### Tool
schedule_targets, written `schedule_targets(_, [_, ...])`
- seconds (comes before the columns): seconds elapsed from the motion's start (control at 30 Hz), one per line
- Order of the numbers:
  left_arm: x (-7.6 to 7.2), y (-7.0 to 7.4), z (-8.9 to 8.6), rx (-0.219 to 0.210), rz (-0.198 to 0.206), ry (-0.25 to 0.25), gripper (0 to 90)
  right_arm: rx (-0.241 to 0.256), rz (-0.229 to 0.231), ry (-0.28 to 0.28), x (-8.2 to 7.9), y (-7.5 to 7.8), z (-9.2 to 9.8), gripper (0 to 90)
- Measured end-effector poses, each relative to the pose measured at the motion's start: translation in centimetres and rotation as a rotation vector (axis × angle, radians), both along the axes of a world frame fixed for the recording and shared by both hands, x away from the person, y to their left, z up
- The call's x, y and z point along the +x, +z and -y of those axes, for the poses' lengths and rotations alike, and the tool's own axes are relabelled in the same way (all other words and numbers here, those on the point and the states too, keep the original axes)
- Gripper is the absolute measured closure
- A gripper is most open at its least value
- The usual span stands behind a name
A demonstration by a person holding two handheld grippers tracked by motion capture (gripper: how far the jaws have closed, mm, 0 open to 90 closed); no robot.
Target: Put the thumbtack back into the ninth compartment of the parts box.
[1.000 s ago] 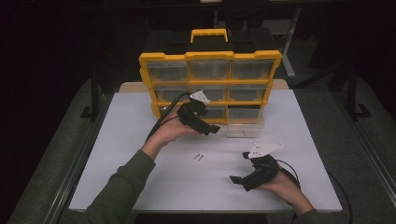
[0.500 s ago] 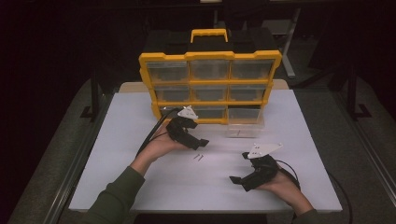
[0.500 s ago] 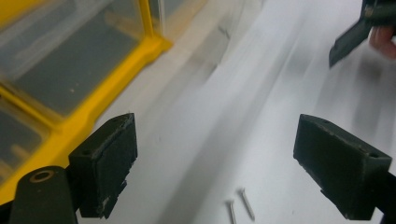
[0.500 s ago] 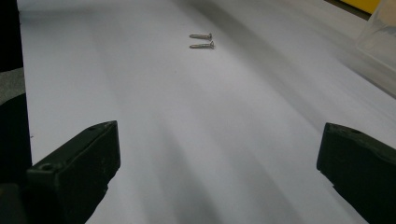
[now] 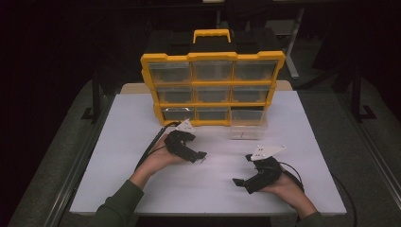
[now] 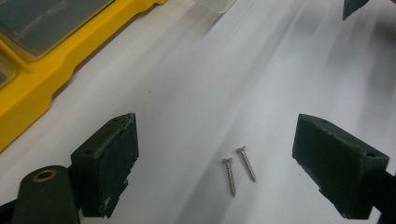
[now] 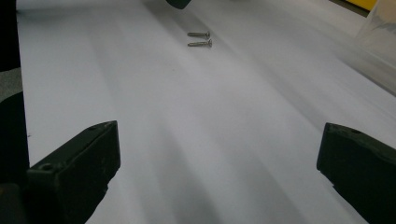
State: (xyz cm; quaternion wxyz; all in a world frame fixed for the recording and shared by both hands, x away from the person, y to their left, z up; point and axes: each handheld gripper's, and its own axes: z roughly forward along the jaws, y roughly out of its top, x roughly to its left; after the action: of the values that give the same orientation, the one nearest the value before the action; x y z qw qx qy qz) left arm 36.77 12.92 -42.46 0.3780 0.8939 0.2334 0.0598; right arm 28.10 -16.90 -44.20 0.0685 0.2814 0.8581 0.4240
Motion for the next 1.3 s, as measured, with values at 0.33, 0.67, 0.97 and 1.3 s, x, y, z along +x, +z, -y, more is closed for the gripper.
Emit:
schedule_targets(0.33, [0.0, -0.9, 0.0, 0.013, -0.044, -0.021, 36.4, -0.005, 0.001, 0.002, 0.0, -0.1, 0.0, 0.0])
schedule_targets(0.67, [0.2, -1.6, 0.1, 0.035, -0.087, -0.037, 57.7, -0.008, 0.001, 0.002, 0.0, -0.1, -0.1, 0.0])
schedule_targets(0.97, [0.1, -2.1, 0.4, 0.037, -0.101, -0.043, 74.1, -0.009, 0.001, 0.003, 0.0, -0.1, -0.1, 0.0])
schedule_targets(1.3, [0.1, -2.3, 0.6, 0.053, -0.102, -0.047, 80.6, -0.010, 0.000, 0.003, 0.0, -0.1, -0.1, 0.0])
